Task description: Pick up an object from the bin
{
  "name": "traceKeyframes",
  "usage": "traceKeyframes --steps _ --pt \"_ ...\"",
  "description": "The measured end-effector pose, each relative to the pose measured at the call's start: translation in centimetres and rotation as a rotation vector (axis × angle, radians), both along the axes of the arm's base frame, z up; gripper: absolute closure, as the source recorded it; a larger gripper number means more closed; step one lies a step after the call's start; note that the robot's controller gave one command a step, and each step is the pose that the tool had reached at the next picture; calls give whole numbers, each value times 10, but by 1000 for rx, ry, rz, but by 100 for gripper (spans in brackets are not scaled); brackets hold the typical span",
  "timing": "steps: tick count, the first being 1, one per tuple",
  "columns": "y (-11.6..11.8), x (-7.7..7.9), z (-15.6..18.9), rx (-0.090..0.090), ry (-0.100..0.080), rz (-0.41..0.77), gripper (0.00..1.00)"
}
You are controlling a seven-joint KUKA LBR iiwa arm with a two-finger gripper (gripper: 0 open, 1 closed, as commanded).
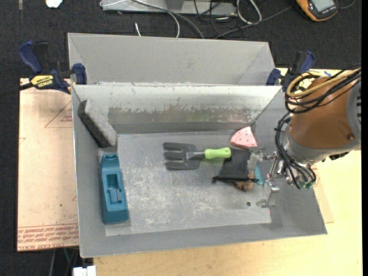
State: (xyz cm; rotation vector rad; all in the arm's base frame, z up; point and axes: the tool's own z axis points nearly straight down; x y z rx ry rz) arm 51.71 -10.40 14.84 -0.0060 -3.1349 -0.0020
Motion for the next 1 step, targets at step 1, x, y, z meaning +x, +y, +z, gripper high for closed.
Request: traceKeyframes --steps 1 --pt "1 2 4 -1 -8 2 0"
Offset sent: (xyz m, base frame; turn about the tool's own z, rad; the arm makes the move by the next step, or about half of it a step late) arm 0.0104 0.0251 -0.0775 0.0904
